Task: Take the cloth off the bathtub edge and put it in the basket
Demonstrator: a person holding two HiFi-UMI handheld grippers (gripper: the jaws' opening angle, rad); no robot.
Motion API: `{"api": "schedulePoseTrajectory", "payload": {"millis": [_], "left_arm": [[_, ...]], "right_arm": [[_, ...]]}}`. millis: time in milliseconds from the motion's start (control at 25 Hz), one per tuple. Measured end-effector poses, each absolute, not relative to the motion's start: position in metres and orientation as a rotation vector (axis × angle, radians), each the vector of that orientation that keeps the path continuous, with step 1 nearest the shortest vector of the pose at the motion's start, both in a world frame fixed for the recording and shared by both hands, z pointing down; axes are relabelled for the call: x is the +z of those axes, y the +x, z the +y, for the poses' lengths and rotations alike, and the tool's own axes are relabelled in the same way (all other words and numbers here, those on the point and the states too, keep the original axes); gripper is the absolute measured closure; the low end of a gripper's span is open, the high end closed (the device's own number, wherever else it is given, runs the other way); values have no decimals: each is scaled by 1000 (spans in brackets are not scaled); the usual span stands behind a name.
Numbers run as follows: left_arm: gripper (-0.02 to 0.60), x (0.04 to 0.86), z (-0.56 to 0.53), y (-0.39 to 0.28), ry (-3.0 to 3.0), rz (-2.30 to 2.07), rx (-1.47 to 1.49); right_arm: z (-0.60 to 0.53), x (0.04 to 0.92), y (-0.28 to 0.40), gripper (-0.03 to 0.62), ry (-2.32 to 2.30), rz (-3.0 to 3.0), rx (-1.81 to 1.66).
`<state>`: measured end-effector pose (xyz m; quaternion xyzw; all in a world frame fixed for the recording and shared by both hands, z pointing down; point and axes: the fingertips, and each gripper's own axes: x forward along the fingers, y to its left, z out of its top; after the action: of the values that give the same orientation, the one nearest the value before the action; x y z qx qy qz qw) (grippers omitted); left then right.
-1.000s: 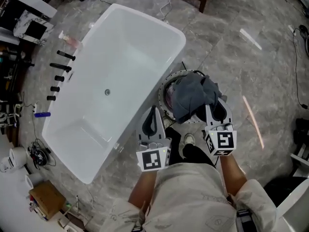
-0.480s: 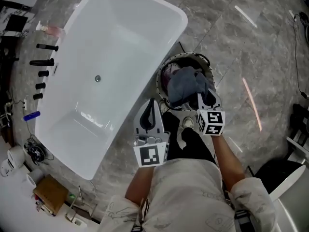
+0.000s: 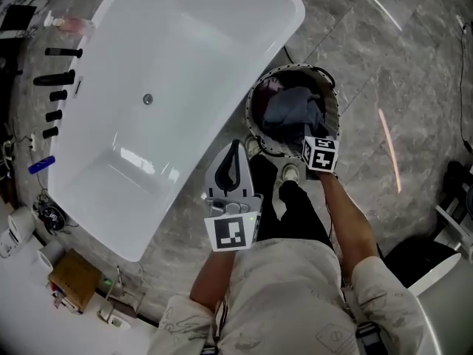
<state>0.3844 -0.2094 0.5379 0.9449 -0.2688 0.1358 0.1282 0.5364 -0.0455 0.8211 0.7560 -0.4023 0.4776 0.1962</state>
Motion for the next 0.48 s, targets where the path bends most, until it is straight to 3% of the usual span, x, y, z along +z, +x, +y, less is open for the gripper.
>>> {"api": "schedulePoseTrajectory", "payload": {"millis": [480], "left_arm": [[586,561,-212,383,2717,-738,431]], "right_arm": [[-29,890,490,516,1752,-1117,1542]]}}
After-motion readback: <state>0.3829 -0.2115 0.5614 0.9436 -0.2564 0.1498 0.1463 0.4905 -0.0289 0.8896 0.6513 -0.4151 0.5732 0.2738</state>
